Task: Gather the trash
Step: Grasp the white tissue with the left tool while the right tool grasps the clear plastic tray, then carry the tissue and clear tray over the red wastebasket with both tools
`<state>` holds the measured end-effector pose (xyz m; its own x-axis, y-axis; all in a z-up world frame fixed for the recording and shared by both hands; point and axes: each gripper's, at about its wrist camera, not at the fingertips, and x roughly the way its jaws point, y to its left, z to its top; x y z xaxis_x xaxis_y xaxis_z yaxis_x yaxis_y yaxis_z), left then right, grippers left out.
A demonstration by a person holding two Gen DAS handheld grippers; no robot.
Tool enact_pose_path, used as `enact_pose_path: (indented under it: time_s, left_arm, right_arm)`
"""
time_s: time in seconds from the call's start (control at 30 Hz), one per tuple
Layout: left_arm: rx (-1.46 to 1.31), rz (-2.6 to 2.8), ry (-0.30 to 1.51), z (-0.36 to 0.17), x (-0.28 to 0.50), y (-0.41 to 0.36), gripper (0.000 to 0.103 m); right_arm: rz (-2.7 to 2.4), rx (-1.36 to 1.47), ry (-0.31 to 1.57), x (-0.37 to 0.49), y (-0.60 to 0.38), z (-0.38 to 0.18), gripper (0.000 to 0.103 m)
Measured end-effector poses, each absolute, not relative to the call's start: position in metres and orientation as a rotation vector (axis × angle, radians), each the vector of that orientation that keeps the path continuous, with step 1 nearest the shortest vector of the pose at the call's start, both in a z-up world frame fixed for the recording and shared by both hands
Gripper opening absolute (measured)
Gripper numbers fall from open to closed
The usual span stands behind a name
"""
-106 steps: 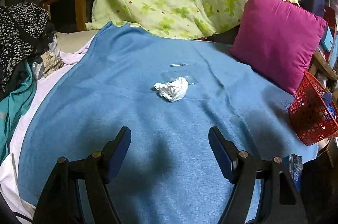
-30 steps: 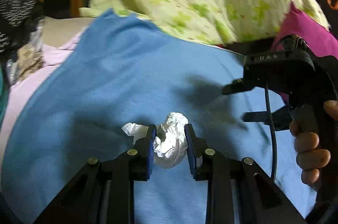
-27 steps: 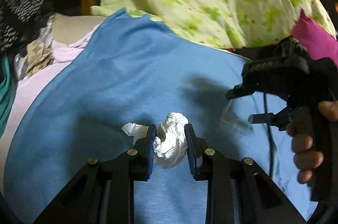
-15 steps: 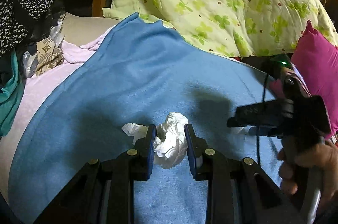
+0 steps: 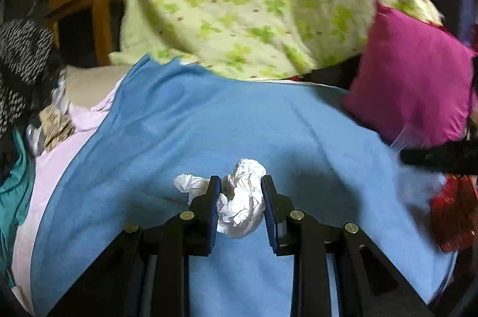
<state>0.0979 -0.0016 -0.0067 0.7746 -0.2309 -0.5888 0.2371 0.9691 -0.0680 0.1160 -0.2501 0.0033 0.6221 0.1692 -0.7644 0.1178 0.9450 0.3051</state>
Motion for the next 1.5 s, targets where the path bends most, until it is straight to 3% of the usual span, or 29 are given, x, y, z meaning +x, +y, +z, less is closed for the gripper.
enact_pose_path:
  time_s: [0.33,0.7,1.5]
  left_arm:
    - [0.130,-0.320,0.504,0.058,0.004,-0.080,0.028]
    - [0.257,-0.412,0.385,0.110,-0.059,-0.168,0.028]
    - [0.334,-0.579,0.422,0.112,-0.080,-0.269,0.028]
  right_arm:
    - [-0.018,0.346,0.682,-0.034,-0.343,0.079,0.056]
    - [-0.097,0.403,0.513,-0.136,-0.409,0.103,0.056]
    - [-0.213,0.524,0.413,-0.195,-0.498,0.083,0.056]
